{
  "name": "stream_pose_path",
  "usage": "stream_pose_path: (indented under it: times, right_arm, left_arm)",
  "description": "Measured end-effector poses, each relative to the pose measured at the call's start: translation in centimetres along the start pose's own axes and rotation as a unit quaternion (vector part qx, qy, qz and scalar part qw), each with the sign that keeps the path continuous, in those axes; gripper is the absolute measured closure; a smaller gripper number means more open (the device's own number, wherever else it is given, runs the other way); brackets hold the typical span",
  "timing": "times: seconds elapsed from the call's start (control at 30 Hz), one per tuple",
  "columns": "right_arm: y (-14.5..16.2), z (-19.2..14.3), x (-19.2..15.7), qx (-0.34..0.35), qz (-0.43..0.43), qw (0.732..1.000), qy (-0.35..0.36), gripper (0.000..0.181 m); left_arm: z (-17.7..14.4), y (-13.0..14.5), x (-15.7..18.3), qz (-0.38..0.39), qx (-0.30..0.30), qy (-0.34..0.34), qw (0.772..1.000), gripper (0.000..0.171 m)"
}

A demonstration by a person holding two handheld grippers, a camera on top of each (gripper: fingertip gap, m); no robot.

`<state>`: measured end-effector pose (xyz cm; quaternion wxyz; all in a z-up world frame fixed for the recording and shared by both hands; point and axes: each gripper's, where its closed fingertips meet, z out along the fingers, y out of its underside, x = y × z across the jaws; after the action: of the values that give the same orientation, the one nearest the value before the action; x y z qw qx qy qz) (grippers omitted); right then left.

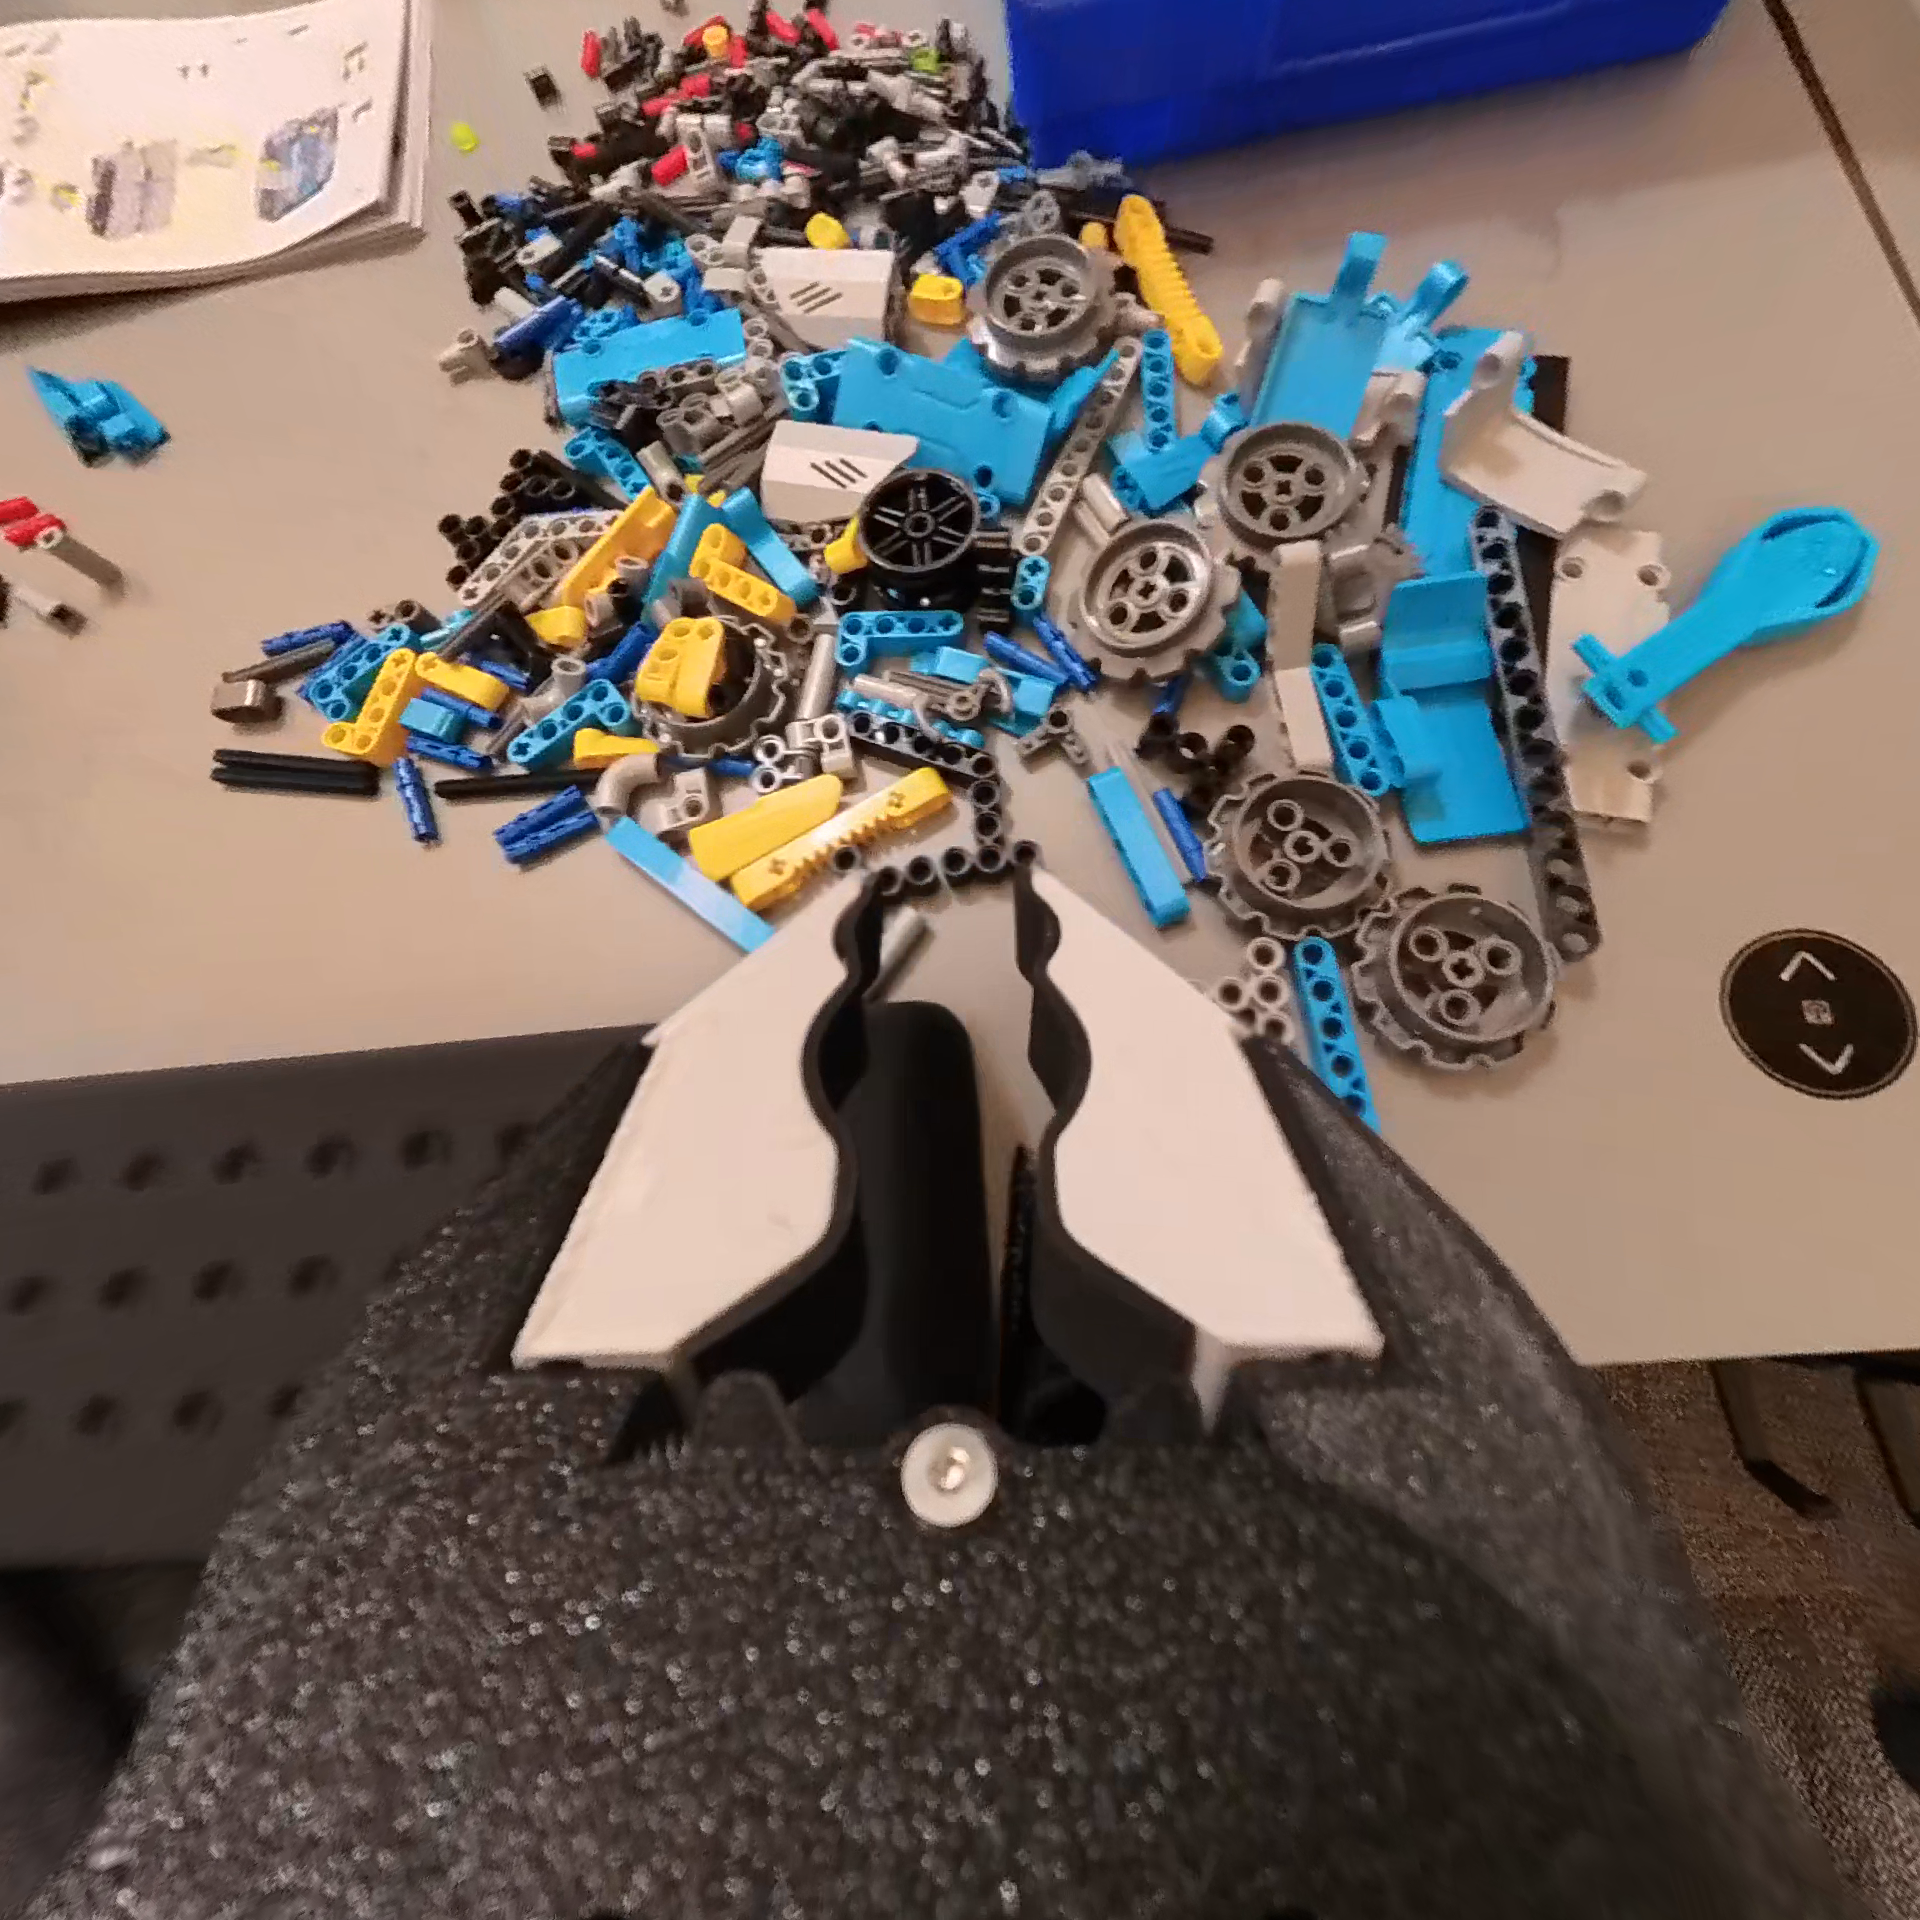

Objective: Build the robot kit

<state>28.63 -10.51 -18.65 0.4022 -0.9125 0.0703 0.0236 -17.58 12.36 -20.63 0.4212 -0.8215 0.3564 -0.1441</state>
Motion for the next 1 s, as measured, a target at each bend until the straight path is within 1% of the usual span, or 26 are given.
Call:
stream_pose_path:
  times: [0.2,0.33,0.5,0.67,0.9,0.97,1.0]
  right_arm:
    - [-0.6,0.6,-1.6,0.009,-0.006,1.000,-0.020,0.156]
    - [-0.7,1.3,-2.2,-0.001,-0.027,1.000,-0.008,0.156]
    - [-0.8,2.0,-3.3,-0.006,-0.035,0.999,-0.016,0.156]
    - [-0.6,2.3,-3.6,-0.012,-0.048,0.999,-0.014,0.156]
    - [-0.4,2.1,-3.3,-0.011,-0.029,0.999,-0.029,0.156]
    - [-0.3,1.9,-3.1,-0.008,-0.023,0.999,-0.031,0.156]
    - [-0.4,1.8,-3.1,-0.006,-0.020,0.999,-0.032,0.156]
  left_arm:
    - [-0.3,-0.3,0.0,0.008,0.011,-0.006,1.000,0.150]
    - [-0.4,-0.4,0.2,0.022,0.016,-0.013,1.000,0.150]
    - [-0.5,-0.4,0.4,0.036,0.017,-0.016,0.999,0.150]
    - [-0.5,-0.3,0.4,0.038,0.016,-0.018,0.999,0.150]
    - [-0.5,-0.3,0.1,0.036,0.014,-0.019,0.999,0.150]
    - [-1.5,-0.7,-1.6,0.047,0.015,-0.057,0.997,0.150]
    - [-2.7,-0.9,-2.7,0.038,0.015,-0.079,0.996,0.150]
